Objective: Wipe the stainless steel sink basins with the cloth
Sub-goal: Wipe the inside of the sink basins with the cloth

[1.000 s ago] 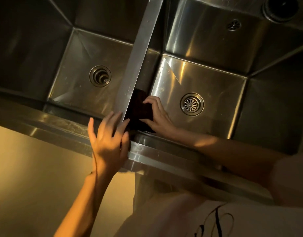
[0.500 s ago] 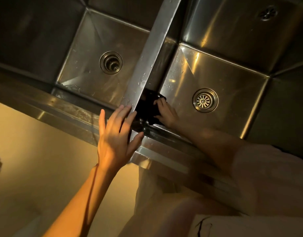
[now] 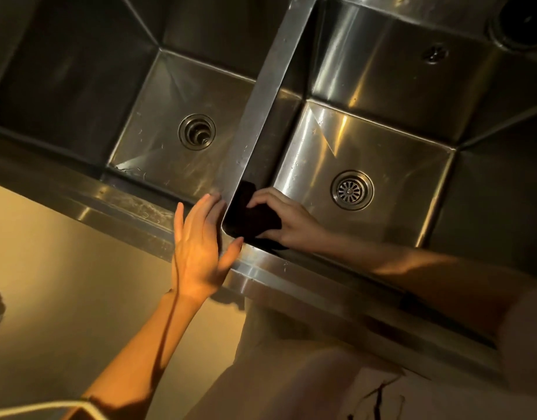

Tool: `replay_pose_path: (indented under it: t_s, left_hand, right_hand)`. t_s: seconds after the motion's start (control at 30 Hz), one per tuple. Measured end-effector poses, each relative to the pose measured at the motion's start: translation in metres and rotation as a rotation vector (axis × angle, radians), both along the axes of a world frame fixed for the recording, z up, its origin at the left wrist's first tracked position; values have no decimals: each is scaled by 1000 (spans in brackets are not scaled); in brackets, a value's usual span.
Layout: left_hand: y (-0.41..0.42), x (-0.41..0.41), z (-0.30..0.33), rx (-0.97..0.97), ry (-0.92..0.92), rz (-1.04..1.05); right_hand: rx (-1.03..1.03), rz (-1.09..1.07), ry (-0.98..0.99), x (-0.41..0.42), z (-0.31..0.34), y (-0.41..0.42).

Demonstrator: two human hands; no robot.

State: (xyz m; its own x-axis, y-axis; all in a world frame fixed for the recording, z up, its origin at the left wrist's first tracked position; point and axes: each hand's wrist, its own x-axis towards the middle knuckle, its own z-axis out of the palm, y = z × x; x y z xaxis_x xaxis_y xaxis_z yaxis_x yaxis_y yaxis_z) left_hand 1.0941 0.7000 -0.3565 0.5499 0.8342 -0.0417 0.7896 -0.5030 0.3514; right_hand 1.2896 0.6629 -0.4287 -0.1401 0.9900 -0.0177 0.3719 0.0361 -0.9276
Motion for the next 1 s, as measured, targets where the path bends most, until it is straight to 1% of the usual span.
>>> replay_pose_path:
  t_s: [0.1, 0.2, 0.37, 0.5, 0.57, 0.63, 0.7, 0.8, 0.9, 1.0]
  left_hand:
    - [0, 0, -2, 0, -26, -6]
    - [0, -2, -3, 11, -13, -36]
    - [1, -2, -4, 35, 21, -69]
    - [0, -2, -4, 37, 46, -73]
    - [0, -2, -5, 37, 55, -75]
    - [1, -2, -5, 41, 53, -73]
    - [1, -2, -4, 45, 50, -72]
    - [2, -2, -3, 40, 62, -75]
    - [3, -3, -3, 24, 68, -94]
    - [3, -4, -2, 15, 56, -100]
  right_hand:
    - [52, 102, 28, 12, 26, 0]
    - [16, 197, -34, 18, 9, 6]
    - [-246, 290, -233, 15, -60, 21]
    - [-434, 374, -391, 11, -100, 30]
    - [-506, 371, -419, 9, -113, 33]
    - [-549, 344, -394, 7, -118, 36]
    - [-558, 339, -364, 8, -113, 37]
    - [-525, 321, -284, 14, -87, 33]
    - [-429, 308, -151, 21, -38, 26]
    - [-305, 338, -23, 29, 27, 21]
